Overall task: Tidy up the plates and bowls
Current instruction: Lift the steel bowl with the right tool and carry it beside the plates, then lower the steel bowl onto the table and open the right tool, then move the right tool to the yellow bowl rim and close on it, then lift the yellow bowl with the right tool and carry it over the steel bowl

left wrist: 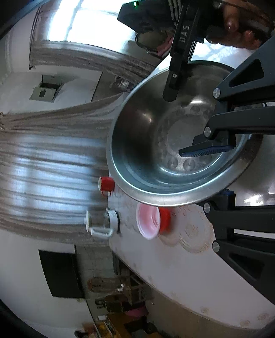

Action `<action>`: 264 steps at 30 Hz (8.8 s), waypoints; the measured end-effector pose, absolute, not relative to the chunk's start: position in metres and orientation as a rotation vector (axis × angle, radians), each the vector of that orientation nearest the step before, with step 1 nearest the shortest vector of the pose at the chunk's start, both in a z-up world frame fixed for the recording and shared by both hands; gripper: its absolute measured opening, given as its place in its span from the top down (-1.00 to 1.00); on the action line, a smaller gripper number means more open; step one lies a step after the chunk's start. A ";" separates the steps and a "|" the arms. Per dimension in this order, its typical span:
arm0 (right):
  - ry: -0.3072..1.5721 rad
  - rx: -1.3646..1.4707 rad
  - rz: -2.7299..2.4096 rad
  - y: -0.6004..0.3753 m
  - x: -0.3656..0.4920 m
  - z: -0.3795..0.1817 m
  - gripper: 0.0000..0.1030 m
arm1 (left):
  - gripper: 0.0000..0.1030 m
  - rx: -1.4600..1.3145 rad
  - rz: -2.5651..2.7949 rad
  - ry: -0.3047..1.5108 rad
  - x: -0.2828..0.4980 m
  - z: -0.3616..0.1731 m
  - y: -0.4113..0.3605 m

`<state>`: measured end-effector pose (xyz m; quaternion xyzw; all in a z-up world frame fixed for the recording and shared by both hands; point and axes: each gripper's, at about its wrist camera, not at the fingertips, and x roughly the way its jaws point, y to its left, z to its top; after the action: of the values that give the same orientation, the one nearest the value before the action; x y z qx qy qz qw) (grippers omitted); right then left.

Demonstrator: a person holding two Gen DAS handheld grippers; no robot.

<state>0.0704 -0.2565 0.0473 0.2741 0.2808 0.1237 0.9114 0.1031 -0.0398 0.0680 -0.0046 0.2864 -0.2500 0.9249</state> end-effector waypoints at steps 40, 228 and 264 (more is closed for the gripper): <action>0.930 0.494 0.233 -0.149 0.137 -0.025 0.70 | 0.45 -0.089 -0.337 0.814 0.169 -0.024 0.029; 0.864 0.653 0.167 -0.280 0.177 0.016 0.76 | 0.71 -0.054 -0.562 0.866 0.221 0.048 -0.105; 0.884 0.624 0.347 -0.165 0.140 0.007 0.72 | 0.70 -0.155 -0.388 0.808 0.139 0.027 0.012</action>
<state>0.1399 -0.1650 0.0072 0.2957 0.4184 0.1643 0.8429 0.1391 0.0119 0.0272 -0.0748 0.3903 -0.1874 0.8983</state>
